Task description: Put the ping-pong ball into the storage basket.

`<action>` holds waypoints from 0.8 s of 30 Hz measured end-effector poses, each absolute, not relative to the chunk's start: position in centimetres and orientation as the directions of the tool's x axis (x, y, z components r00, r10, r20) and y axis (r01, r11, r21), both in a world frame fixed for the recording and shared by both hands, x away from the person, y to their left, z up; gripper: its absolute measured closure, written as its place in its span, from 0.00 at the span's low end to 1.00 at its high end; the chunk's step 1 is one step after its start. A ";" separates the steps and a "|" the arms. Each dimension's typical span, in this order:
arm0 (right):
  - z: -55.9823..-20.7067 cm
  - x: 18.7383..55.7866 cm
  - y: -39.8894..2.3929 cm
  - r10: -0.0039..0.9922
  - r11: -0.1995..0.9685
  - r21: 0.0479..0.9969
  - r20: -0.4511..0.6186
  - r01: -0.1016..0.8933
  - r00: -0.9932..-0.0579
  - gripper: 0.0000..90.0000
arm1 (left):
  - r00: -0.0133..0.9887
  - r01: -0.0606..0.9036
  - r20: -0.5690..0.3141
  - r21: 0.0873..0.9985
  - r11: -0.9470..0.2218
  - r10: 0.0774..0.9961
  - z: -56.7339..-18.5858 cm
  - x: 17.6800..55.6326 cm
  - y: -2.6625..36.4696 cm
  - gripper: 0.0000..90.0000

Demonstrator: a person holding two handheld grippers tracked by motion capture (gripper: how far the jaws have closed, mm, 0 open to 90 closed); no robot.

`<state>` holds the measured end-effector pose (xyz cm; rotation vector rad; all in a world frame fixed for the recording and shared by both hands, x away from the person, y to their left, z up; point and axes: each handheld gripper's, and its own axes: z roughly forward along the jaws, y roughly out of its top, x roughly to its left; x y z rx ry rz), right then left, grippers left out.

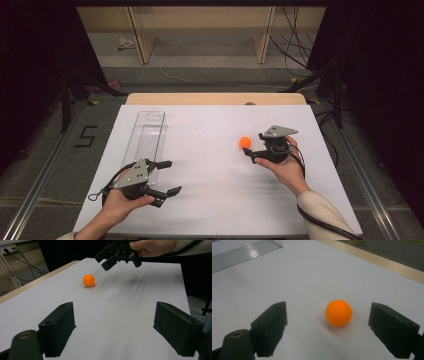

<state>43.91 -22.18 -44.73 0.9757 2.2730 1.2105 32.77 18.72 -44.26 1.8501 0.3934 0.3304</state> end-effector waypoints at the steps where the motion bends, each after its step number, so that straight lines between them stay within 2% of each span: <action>1: -44.8 44.0 -22.1 0.728 0.388 0.832 -0.013 0.396 -0.686 0.18 | 0.904 0.103 0.030 0.953 -0.286 0.427 -44.3 32.8 18.7 0.18; 24: -46.0 46.5 -21.1 0.742 0.402 0.807 -0.009 0.433 -0.671 0.18 | 0.905 0.101 0.031 0.953 -0.286 0.423 -44.2 32.8 18.7 0.18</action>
